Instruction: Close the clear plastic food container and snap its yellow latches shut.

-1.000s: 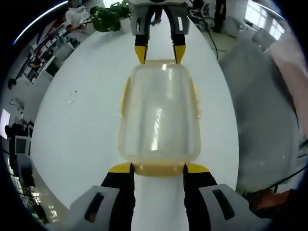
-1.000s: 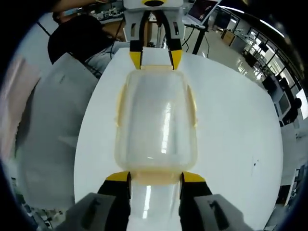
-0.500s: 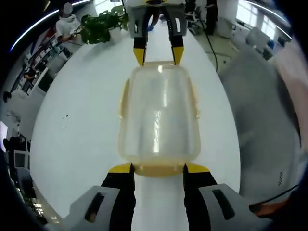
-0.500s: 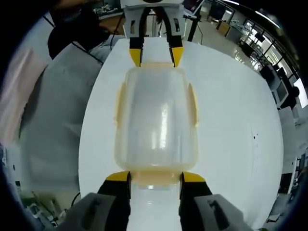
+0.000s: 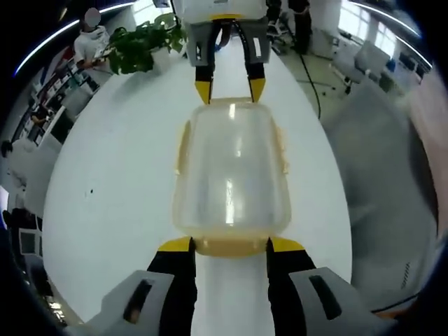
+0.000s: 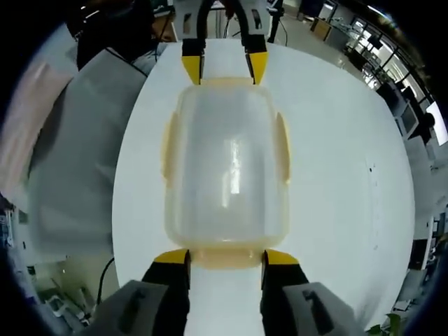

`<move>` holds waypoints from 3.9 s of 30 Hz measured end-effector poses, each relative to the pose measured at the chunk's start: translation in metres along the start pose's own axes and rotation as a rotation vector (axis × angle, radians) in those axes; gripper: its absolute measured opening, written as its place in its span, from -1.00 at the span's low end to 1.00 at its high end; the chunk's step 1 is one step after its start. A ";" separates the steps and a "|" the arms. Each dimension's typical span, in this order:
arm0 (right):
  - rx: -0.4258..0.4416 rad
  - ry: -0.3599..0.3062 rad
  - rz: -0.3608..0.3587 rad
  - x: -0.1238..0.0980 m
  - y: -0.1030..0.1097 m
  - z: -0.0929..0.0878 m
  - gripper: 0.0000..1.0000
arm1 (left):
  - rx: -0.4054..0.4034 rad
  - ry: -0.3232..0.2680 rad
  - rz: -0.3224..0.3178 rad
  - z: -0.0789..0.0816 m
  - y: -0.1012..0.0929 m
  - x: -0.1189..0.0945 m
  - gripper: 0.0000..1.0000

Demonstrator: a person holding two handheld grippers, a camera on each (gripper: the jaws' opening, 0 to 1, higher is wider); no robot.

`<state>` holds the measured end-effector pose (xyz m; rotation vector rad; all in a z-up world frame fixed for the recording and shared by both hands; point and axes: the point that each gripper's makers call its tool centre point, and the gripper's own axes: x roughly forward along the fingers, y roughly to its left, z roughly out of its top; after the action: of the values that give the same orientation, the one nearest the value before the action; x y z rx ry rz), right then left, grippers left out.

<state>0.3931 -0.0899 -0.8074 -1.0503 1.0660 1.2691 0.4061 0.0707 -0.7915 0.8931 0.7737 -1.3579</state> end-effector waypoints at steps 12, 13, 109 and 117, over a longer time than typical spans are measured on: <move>0.010 0.031 0.017 0.015 0.003 -0.018 -0.27 | -0.019 -0.001 -0.034 0.003 -0.004 0.023 -0.26; 0.009 0.032 0.017 0.016 0.004 -0.018 -0.27 | -0.018 0.002 -0.034 0.002 -0.005 0.025 -0.26; 1.159 -0.511 0.009 0.018 -0.007 0.005 -0.50 | -1.087 -0.473 0.045 -0.006 0.012 0.029 -0.70; 1.183 -0.525 0.000 0.021 -0.008 0.011 -0.39 | -1.110 -0.423 0.009 -0.006 0.004 0.030 -0.76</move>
<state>0.4012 -0.0757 -0.8257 0.1781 1.1169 0.6197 0.4127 0.0616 -0.8198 -0.2566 0.9966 -0.8365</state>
